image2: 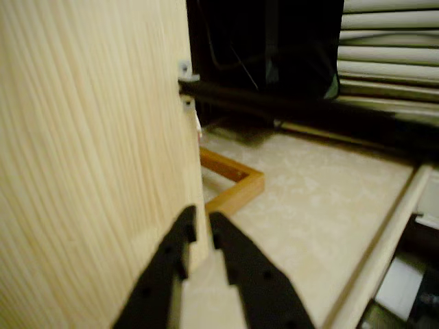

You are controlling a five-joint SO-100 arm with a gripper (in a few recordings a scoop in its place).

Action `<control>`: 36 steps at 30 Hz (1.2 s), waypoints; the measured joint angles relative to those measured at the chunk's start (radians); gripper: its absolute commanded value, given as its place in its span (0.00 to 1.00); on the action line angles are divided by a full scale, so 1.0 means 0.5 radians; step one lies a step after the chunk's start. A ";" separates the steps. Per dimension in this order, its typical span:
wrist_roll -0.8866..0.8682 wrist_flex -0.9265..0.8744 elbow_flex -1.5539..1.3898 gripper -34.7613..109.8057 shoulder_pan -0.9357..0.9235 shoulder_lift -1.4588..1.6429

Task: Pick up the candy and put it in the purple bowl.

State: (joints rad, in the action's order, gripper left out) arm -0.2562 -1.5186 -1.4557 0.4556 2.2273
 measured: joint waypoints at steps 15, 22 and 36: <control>0.399 0.884 -1.991 0.24 -0.561 1.065; 0.537 1.166 -2.737 0.24 -0.663 1.565; 0.552 1.249 -3.264 0.24 -0.727 2.203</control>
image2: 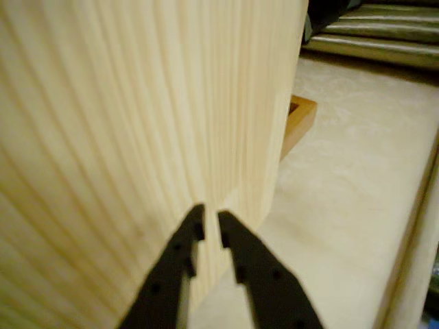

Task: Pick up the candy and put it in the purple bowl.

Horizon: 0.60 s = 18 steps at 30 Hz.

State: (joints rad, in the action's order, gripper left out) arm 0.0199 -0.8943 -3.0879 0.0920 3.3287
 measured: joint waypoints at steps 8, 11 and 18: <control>-0.025 0.049 0.000 0.24 0.006 0.000; -0.025 0.049 0.000 0.24 0.006 0.000; -0.025 0.049 0.000 0.24 0.006 0.000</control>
